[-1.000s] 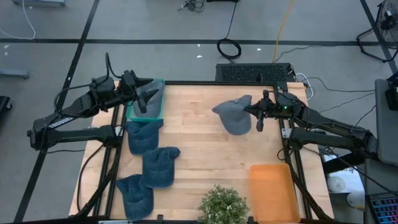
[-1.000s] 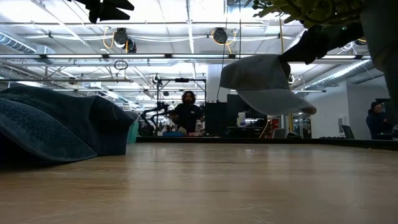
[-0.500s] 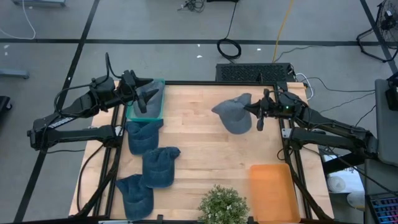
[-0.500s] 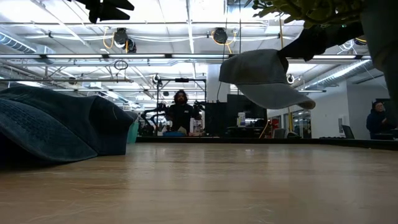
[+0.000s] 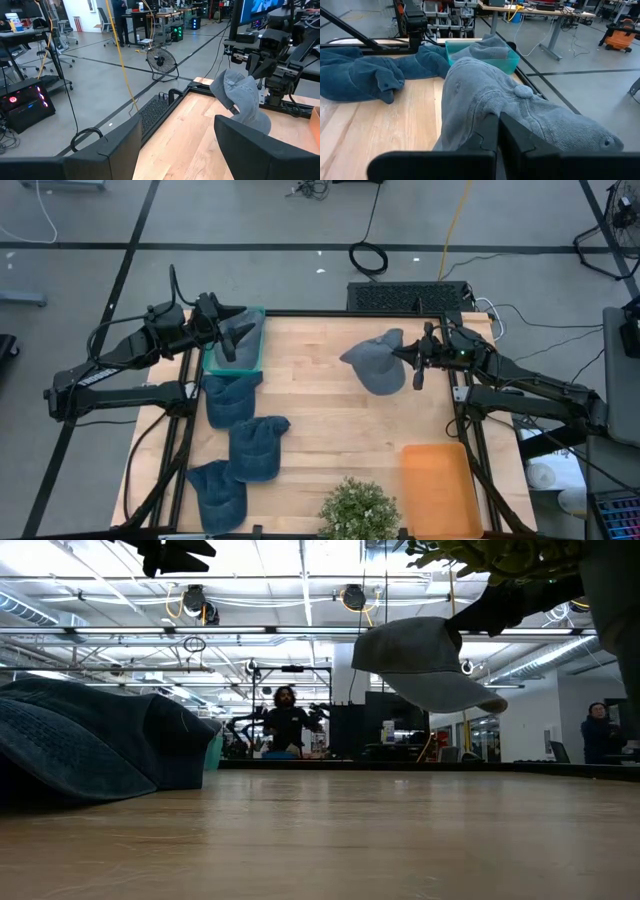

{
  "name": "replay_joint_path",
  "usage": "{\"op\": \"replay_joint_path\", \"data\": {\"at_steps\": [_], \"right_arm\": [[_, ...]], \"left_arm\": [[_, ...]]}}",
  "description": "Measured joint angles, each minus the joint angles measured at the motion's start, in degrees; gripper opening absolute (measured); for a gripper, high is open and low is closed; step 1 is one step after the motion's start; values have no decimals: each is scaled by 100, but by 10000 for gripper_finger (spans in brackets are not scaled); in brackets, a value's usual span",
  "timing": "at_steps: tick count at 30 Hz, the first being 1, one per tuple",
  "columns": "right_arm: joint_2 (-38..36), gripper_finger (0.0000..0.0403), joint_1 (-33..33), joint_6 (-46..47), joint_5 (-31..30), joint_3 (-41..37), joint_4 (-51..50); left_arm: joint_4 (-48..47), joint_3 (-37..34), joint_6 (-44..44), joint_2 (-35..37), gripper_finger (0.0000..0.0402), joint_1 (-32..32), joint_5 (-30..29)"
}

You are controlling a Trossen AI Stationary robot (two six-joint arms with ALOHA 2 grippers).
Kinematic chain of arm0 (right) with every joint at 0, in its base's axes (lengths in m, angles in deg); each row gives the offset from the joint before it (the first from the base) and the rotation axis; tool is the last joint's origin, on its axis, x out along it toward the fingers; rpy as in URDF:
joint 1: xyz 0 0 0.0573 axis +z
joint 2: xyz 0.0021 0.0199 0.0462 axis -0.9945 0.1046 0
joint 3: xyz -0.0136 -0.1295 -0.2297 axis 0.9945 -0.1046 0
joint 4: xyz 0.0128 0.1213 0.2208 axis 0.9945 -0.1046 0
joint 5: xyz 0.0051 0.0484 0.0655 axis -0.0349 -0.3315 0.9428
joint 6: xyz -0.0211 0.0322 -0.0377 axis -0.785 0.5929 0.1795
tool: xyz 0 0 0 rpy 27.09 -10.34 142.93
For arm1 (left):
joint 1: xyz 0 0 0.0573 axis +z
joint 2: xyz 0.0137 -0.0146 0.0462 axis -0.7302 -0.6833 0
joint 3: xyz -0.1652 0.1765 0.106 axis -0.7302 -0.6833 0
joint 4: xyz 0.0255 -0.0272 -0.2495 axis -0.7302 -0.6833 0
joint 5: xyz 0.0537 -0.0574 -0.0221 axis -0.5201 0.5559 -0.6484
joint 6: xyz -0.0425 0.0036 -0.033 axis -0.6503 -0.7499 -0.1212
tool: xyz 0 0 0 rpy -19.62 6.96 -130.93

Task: Pick & Place hat
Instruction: Put the gray cap into the green bin

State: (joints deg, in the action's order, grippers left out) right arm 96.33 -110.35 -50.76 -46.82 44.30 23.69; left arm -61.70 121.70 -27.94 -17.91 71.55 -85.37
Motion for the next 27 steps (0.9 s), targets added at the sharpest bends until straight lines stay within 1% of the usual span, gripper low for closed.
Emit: {"op": "replay_joint_path", "data": {"at_steps": [8,21,27], "right_arm": [[0,0,6,38,15,0,306],[4,0,22,40,15,2,328],[0,0,22,40,11,2,700]], "left_arm": [[-2,0,2,1,255,0,-1],[0,0,2,2,255,0,-2],[-2,0,2,0,255,0,0]]}}
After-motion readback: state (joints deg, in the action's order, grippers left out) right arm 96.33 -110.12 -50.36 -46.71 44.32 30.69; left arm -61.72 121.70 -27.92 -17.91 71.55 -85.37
